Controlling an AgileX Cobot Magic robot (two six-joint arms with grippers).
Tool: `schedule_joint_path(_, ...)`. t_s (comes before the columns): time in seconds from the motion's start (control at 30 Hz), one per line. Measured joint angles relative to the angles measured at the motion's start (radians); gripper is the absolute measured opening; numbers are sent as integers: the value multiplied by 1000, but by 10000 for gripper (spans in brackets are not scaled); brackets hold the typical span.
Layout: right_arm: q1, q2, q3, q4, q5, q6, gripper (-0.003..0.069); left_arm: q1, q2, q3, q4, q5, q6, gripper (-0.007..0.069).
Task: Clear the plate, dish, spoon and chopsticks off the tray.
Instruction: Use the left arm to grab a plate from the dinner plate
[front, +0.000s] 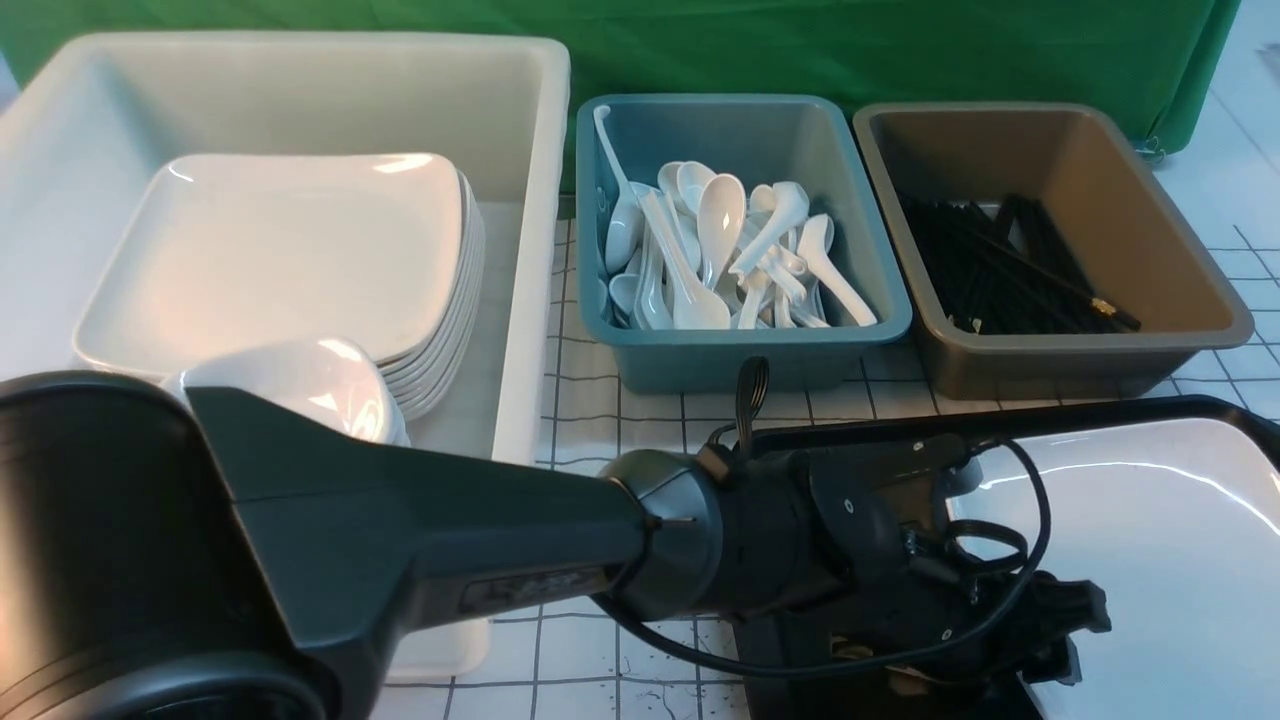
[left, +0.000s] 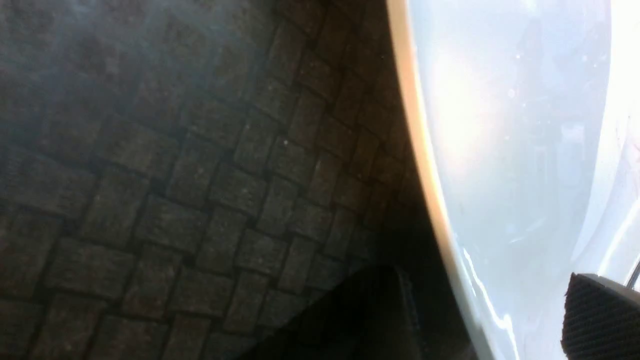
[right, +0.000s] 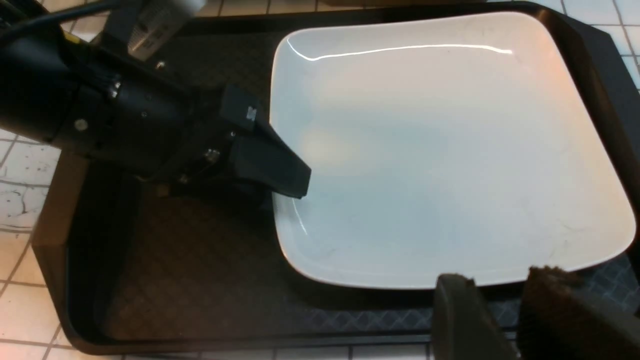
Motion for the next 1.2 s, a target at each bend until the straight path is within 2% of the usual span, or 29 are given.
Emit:
schedule_joint_path(0.13, 0, 0, 0, 0, -9, 0, 241, -3, 11, -14, -57, -40, 14, 429)
schedule_joint_path(0.33, 0, 0, 0, 0, -33, 0, 241, -3, 48, -84, -62, -37, 72, 429)
schedule_joint_path(0.8, 0, 0, 0, 0, -37, 0, 241, -4, 121, -182, -70, -37, 110, 417)
schedule_joint_path(0.9, 0, 0, 0, 0, -28, 0, 241, -4, 125, -184, -70, -50, 113, 344)
schedule_joint_path(1.1, 0, 0, 0, 0, -19, -1, 241, -1, 135, -184, -81, -66, 110, 113)
schedule_joint_path(1.2, 0, 0, 0, 0, -18, -1, 241, 5, 132, -184, -93, -51, 102, 91)
